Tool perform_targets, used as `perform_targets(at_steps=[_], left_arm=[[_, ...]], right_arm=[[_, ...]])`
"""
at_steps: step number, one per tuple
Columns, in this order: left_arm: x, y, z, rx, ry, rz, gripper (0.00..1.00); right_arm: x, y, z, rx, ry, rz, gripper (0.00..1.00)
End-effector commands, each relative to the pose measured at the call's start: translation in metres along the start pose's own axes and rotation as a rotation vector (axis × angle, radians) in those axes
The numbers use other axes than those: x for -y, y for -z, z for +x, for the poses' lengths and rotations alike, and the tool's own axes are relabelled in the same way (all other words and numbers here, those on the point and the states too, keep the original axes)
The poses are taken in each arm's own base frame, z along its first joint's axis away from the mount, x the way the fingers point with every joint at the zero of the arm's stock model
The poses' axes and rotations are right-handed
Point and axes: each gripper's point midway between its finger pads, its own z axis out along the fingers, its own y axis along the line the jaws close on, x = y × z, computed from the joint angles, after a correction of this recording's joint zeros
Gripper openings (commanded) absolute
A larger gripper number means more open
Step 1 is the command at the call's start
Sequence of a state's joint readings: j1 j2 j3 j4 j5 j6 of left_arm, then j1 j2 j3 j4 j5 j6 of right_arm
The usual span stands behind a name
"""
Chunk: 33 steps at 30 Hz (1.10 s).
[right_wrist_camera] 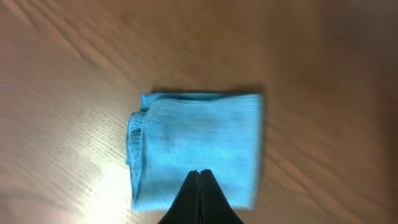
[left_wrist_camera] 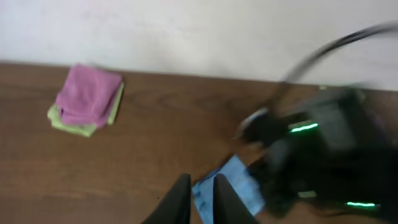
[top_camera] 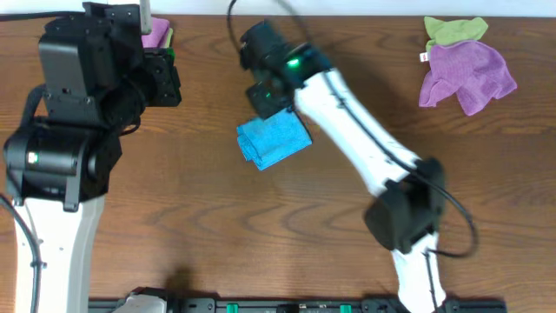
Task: Fold the cloth
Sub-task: 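Grasp the folded blue cloth with the left gripper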
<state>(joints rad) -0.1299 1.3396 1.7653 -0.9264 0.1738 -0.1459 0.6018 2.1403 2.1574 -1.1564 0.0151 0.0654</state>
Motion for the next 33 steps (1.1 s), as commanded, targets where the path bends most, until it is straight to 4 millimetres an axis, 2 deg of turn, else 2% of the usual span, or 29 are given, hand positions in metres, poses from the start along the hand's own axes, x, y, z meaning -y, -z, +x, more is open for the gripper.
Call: perform_targets(at_steps=[1, 3, 7, 9, 10, 12, 13, 14, 15, 16, 20, 25, 29, 33], left_arm=[[-0.002, -0.019, 0.018, -0.085, 0.044, 0.047, 0.13], [-0.002, -0.034, 0.038, -0.156, 0.063, 0.070, 0.13], [-0.016, -0.071, 0.103, -0.323, 0.136, 0.051, 0.13], [-0.014, -0.086, 0.131, -0.378, 0.172, 0.098, 0.15], [-0.010, -0.096, 0.148, -0.404, 0.195, 0.144, 0.21], [-0.008, -0.112, 0.176, -0.434, 0.264, 0.190, 0.27], [-0.007, -0.118, 0.185, -0.441, 0.295, 0.205, 0.29], [-0.006, -0.125, 0.197, -0.446, 0.328, 0.226, 0.36], [-0.009, -0.131, 0.207, -0.446, 0.360, 0.220, 0.42], [-0.011, -0.135, 0.216, -0.447, 0.390, 0.215, 0.45], [-0.013, -0.150, 0.245, -0.444, 0.495, 0.237, 0.55], [-0.017, -0.163, 0.272, -0.447, 0.570, 0.252, 0.69], [-0.019, -0.174, 0.287, -0.490, 0.620, 0.244, 0.72], [-0.008, -0.184, 0.293, -0.528, 0.669, 0.308, 0.72]], right_arm=[[0.021, 0.027, -0.005, 0.035, -0.014, 0.025, 0.02], [0.032, 0.030, 0.002, 0.011, -0.031, 0.037, 0.02], [0.055, 0.032, 0.020, -0.059, -0.074, 0.057, 0.01], [0.062, 0.033, 0.023, -0.070, -0.072, 0.062, 0.02], [0.067, 0.033, 0.024, -0.075, -0.076, 0.065, 0.06], [0.075, 0.033, 0.027, -0.085, -0.093, 0.063, 0.22], [0.077, 0.031, 0.029, -0.087, -0.101, 0.052, 0.26], [0.078, 0.028, 0.029, -0.087, -0.101, 0.033, 0.21], [0.079, 0.026, 0.030, -0.088, -0.105, 0.021, 0.08], [0.081, 0.022, 0.030, -0.089, -0.112, 0.016, 0.02], [0.083, 0.000, 0.031, -0.094, -0.124, -0.007, 0.02], [0.080, -0.039, 0.035, -0.133, -0.124, -0.029, 0.02], [0.077, -0.069, 0.041, -0.167, -0.132, -0.061, 0.01], [0.077, -0.093, 0.053, -0.221, -0.141, -0.069, 0.02]])
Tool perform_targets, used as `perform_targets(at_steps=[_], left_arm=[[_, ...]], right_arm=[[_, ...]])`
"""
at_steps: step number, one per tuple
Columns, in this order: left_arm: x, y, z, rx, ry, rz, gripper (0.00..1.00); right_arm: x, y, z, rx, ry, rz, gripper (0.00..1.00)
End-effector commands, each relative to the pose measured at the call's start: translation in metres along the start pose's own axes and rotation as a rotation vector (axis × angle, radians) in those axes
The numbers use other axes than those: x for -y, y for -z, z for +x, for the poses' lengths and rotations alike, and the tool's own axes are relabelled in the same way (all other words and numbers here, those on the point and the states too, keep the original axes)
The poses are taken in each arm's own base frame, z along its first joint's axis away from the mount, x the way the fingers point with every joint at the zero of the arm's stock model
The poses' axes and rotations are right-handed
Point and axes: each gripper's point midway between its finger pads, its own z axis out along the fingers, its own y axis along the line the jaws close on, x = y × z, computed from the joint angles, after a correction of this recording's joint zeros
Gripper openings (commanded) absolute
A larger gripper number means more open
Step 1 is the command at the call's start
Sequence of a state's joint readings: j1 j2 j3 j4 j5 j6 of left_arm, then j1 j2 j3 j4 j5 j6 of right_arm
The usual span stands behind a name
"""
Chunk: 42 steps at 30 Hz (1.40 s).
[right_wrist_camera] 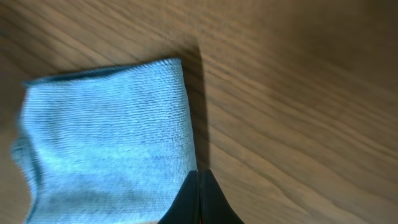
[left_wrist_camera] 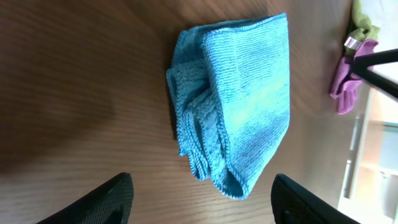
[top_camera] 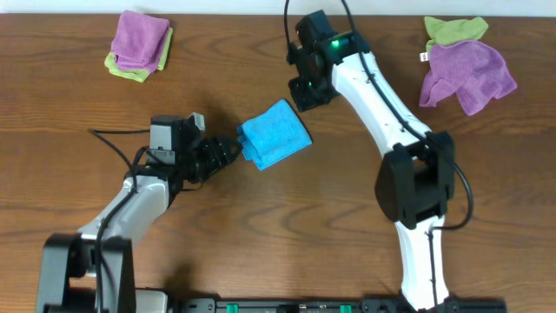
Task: Fold the cloth
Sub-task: 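Grasp the folded blue cloth with the left gripper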
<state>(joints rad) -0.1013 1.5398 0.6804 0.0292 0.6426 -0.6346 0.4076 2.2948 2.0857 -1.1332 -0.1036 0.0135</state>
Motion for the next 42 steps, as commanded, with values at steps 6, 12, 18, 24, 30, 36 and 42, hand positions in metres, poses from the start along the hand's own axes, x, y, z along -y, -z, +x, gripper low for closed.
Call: perform_targets(at_steps=[6, 12, 18, 24, 30, 36, 42], left_arm=[[-0.003, -0.020, 0.015, -0.081, 0.094, 0.032, 0.74], [-0.005, -0.034, 0.017, -0.092, 0.114, 0.040, 0.75], [-0.010, -0.041, 0.017, -0.094, 0.142, 0.036, 0.76], [-0.013, -0.045, 0.016, -0.092, 0.144, 0.036, 0.76], [-0.013, -0.052, 0.020, -0.103, 0.149, 0.033, 0.77], [-0.018, -0.062, 0.026, -0.120, 0.178, 0.027, 0.79], [-0.018, -0.065, 0.025, -0.117, 0.180, 0.030, 0.79]], right_arm=[[0.004, -0.036, 0.009, -0.063, -0.007, -0.019, 0.01], [0.006, -0.054, 0.014, -0.090, -0.019, -0.018, 0.01], [0.008, -0.068, 0.014, -0.098, -0.035, -0.017, 0.02], [0.008, -0.071, 0.009, -0.076, -0.033, -0.017, 0.01], [0.007, -0.089, 0.018, -0.118, -0.065, -0.033, 0.01], [-0.008, -0.093, 0.021, -0.135, -0.089, -0.101, 0.02], [-0.028, -0.093, 0.027, -0.160, -0.082, -0.144, 0.01]])
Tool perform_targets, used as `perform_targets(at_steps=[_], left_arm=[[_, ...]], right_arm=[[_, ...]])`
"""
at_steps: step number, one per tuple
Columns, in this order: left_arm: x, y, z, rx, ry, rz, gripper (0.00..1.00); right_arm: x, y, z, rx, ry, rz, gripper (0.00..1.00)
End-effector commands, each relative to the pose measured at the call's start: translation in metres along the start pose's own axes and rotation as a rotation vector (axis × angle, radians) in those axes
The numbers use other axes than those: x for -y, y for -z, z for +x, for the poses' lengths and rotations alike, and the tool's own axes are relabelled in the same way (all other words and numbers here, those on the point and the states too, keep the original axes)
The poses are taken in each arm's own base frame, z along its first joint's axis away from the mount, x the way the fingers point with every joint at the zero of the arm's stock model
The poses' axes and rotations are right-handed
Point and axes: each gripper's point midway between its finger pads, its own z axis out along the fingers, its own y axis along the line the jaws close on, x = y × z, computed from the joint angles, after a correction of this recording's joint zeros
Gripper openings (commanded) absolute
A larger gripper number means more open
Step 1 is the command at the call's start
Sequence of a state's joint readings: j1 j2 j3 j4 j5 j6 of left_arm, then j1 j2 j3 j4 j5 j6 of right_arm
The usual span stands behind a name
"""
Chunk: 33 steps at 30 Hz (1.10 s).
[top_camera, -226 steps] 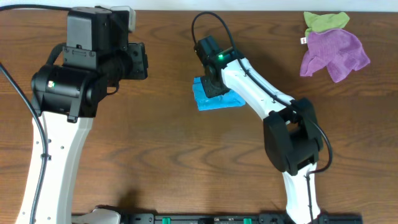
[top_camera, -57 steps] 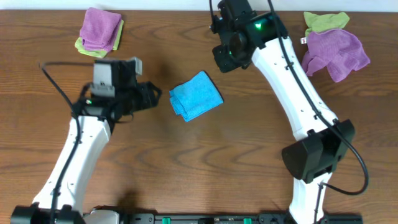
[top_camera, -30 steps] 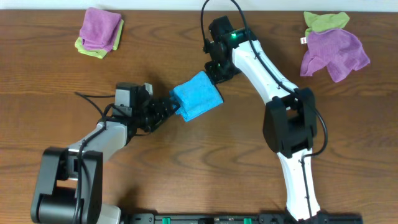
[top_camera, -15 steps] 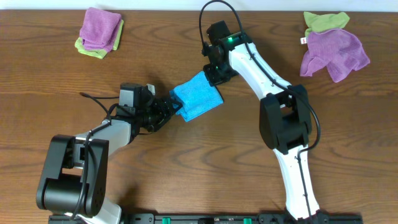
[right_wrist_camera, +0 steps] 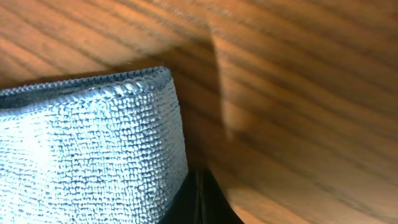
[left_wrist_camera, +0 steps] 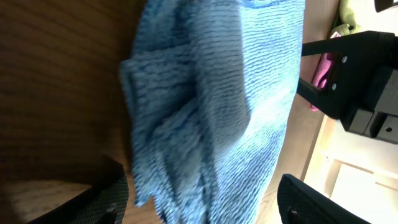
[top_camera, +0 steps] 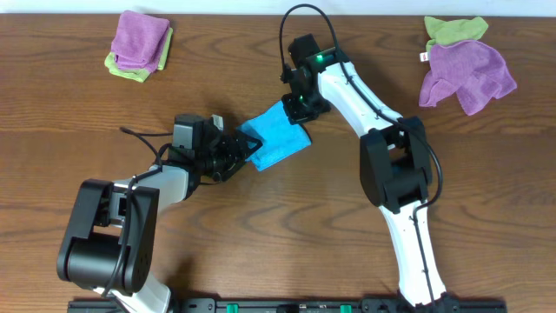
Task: Fold the cloth
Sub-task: 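Grasp the folded blue cloth with the left gripper, then carry the blue cloth left and place it on the pink-green stack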
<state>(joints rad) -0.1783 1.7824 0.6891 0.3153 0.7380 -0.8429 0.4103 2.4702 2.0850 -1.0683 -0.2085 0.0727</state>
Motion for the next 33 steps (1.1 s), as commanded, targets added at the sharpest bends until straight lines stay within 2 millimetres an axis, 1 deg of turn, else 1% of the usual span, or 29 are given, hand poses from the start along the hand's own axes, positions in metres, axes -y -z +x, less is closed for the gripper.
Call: perform_targets(at_steps=[1, 7, 10, 11, 12, 16, 17, 18, 21, 24, 26, 28, 30, 31, 33], left_arm=[[-0.025, -0.008, 0.006, -0.009, 0.054, -0.071, 0.79], [-0.026, -0.008, 0.005, 0.000, 0.059, -0.074, 0.79], [-0.026, -0.008, 0.005, 0.000, 0.059, -0.075, 0.74], [-0.026, -0.008, 0.005, -0.001, 0.059, -0.075, 0.68], [-0.026, -0.008, 0.005, -0.001, 0.061, -0.075, 0.52], [-0.026, -0.008, 0.004, 0.002, 0.078, -0.074, 0.08], [-0.026, -0.008, 0.003, 0.004, 0.077, -0.073, 0.06], [-0.024, -0.007, 0.001, 0.010, 0.073, -0.065, 0.06], [-0.012, -0.005, -0.011, 0.042, 0.052, -0.006, 0.06], [0.015, 0.001, -0.036, 0.101, -0.015, 0.087, 0.06], [0.032, 0.008, -0.058, 0.147, -0.039, 0.122, 0.06], [0.052, 0.019, -0.084, 0.202, -0.069, 0.160, 0.06], [0.078, 0.038, -0.118, 0.279, -0.109, 0.206, 0.06], [0.096, 0.055, -0.143, 0.341, -0.137, 0.236, 0.06], [0.118, 0.082, -0.176, 0.431, -0.173, 0.270, 0.06]], right_arm=[[-0.017, -0.016, 0.011, -0.050, -0.003, -0.042, 0.02], [-0.032, -0.019, 0.017, -0.070, 0.021, -0.057, 0.01], [-0.032, -0.019, 0.017, -0.069, 0.021, -0.053, 0.02], [-0.029, -0.018, 0.016, -0.068, 0.017, -0.048, 0.01], [-0.025, -0.018, 0.015, -0.066, 0.008, -0.048, 0.01], [-0.010, -0.014, 0.016, -0.071, -0.025, -0.045, 0.01], [-0.004, -0.013, 0.017, -0.076, -0.037, -0.043, 0.01], [0.001, -0.011, 0.018, -0.080, -0.049, -0.042, 0.01], [0.020, -0.001, 0.021, -0.092, -0.092, -0.037, 0.01], [0.046, 0.016, 0.023, -0.084, -0.136, 0.002, 0.01], [0.059, 0.029, 0.022, -0.069, -0.157, 0.024, 0.01], [0.067, 0.045, 0.021, -0.047, -0.163, 0.026, 0.01], [0.075, 0.061, 0.018, -0.016, -0.177, 0.033, 0.01], [0.077, 0.072, 0.017, 0.004, -0.182, 0.035, 0.01], [0.077, 0.084, 0.014, 0.031, -0.182, 0.036, 0.01]])
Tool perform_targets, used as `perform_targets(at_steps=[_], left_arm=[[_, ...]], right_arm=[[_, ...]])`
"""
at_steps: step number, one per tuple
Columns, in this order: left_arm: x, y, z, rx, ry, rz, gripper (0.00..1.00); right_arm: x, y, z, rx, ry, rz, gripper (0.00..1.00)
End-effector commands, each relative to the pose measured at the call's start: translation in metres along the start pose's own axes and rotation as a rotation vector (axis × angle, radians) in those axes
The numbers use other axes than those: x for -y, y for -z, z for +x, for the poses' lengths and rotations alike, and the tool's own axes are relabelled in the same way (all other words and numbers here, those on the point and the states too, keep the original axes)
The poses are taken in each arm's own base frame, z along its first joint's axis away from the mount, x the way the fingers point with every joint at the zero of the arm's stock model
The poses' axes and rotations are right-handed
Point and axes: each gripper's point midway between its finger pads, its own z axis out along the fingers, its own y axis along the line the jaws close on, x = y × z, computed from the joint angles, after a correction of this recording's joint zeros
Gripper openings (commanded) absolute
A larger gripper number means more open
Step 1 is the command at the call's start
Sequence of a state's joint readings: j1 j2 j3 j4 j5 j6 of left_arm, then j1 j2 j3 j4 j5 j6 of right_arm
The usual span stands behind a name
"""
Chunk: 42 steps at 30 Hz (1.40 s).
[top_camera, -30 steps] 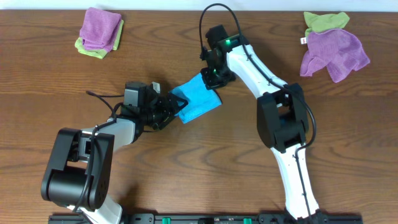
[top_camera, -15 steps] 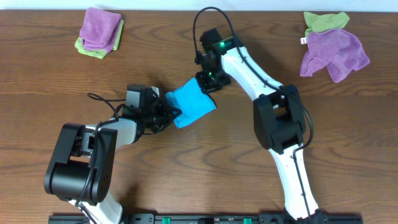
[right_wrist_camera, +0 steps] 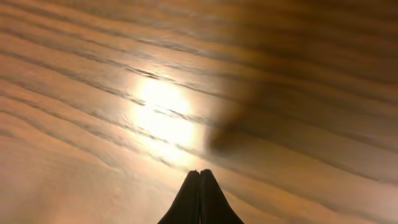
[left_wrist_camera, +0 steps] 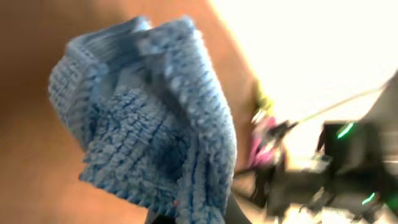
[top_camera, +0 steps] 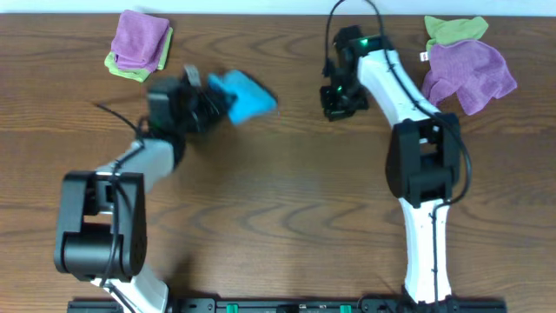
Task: Fold the cloth
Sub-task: 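Carry the blue cloth left and place it on the pink-green stack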
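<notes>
The folded blue cloth (top_camera: 244, 97) hangs blurred above the table's back left, with my left gripper (top_camera: 211, 103) shut on its near end. The left wrist view is filled by the bunched blue cloth (left_wrist_camera: 155, 130), and the fingertips are hidden under it. My right gripper (top_camera: 336, 108) stands over bare wood at the back middle, shut with nothing in it; in its own view the two fingers (right_wrist_camera: 200, 186) meet in a point above the table.
A folded purple cloth on a green one (top_camera: 139, 41) lies at the back left corner. A loose purple cloth with a green one (top_camera: 465, 68) lies at the back right. The wooden table (top_camera: 287, 217) stretches toward the front.
My left gripper went from open around the blue cloth's edge to shut on it and now holds it further back and left. My right gripper moved right, away from the cloth.
First the right gripper pressed shut on the folded blue cloth while the left arm was raised. Then the left gripper lay open beside the cloth's left edge, then around it, with the right at the cloth's far corner. Now the left holds the cloth near the back left.
</notes>
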<state>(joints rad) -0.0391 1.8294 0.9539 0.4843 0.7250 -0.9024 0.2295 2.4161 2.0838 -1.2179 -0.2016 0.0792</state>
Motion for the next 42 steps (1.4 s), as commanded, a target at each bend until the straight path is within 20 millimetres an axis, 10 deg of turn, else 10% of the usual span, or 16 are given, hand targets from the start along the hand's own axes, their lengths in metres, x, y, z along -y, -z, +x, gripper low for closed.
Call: perform_targets(at_steps=[1, 6, 10, 21, 33, 39, 40, 42], left_arm=[[0.040, 0.019, -0.075, 0.166, -0.074, 0.066, 0.06], [0.045, 0.069, -0.170, 0.465, -0.043, 0.009, 0.06], [0.022, 0.099, -0.207, 0.587, -0.020, -0.045, 0.06], [-0.026, 0.072, -0.263, 0.612, 0.037, -0.004, 0.06], [-0.105, 0.019, -0.258, 0.496, 0.253, 0.000, 0.06], [-0.112, 0.014, -0.252, 0.471, 0.275, 0.001, 0.06], [-0.112, 0.014, -0.252, 0.469, 0.273, 0.006, 0.12], [-0.105, 0.014, -0.252, 0.454, 0.255, 0.030, 0.58]], right_arm=[[-0.006, 0.046, -0.007, 0.099, 0.022, 0.003, 0.01], [-0.014, 0.070, -0.008, 0.151, 0.037, -0.001, 0.01], [-0.016, 0.082, -0.009, 0.178, 0.043, -0.003, 0.01], [-0.020, 0.081, -0.001, 0.150, 0.034, -0.004, 0.01], [-0.026, 0.079, 0.005, 0.128, 0.009, -0.005, 0.01], [-0.027, 0.079, 0.005, 0.128, 0.005, -0.005, 0.01], [-0.027, 0.079, 0.005, 0.127, 0.004, -0.006, 0.01], [-0.027, 0.079, 0.005, 0.126, -0.002, -0.006, 0.02]])
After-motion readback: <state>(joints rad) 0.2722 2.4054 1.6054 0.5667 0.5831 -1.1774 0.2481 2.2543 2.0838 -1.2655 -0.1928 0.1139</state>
